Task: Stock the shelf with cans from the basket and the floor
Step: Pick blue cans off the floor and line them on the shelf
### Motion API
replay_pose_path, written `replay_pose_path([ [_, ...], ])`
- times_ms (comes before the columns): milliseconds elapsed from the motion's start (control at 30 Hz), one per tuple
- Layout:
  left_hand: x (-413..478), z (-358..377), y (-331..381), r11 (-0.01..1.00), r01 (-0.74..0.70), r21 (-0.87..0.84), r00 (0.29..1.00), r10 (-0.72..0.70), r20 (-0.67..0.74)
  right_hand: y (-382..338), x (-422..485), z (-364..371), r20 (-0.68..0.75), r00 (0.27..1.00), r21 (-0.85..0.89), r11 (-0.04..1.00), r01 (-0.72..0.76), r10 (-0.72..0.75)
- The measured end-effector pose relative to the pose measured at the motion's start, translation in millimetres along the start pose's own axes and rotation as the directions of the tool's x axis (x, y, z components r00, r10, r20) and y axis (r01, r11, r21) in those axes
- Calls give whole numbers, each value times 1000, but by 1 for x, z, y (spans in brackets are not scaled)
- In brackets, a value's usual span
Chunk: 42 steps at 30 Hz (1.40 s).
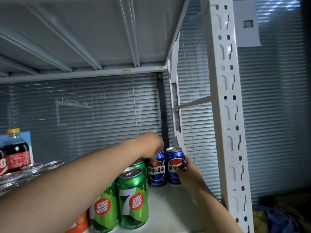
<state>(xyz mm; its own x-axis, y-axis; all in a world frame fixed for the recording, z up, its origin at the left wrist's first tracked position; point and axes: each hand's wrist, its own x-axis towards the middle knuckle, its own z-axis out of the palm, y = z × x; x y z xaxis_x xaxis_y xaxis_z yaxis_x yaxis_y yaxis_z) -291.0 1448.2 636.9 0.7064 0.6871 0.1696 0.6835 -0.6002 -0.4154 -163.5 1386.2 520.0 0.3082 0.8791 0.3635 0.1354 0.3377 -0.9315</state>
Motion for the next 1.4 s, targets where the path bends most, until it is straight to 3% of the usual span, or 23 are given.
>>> replay_pose_path([
  [300,2,5,-6,999,-49,-5,998,49,-45,-5,-1,0,66,998,-89,996,-10,16],
  [500,2,7,-12,997,-58,-59,997,55,-46,6,9,0,-5,996,-28,996,-88,88],
  [600,1,6,-17,982,-16,-187,1000,16,-1,9,13,-2,-168,977,70,990,-124,134],
  [700,-8,3,-19,964,21,-267,1000,-22,-1,8,12,-8,-398,915,64,997,-37,60],
  [800,-21,-4,-22,922,47,-385,997,-64,-32,4,4,-7,-471,882,45,999,4,18],
  [1000,-53,-19,-35,819,83,-567,977,-179,-115,-8,-11,3,-380,919,-130,990,62,-107],
  [1167,-75,-28,-35,738,52,-673,944,-257,-209,-24,-17,12,-380,899,-227,964,139,-220],
  [1300,-93,-37,-25,666,-65,-743,874,-322,-364,-54,-37,27,-287,882,-231,920,316,-375],
  [1400,-110,-31,-12,534,-190,-824,827,-365,-427,-69,-65,43,-245,867,-151,901,407,-433],
])
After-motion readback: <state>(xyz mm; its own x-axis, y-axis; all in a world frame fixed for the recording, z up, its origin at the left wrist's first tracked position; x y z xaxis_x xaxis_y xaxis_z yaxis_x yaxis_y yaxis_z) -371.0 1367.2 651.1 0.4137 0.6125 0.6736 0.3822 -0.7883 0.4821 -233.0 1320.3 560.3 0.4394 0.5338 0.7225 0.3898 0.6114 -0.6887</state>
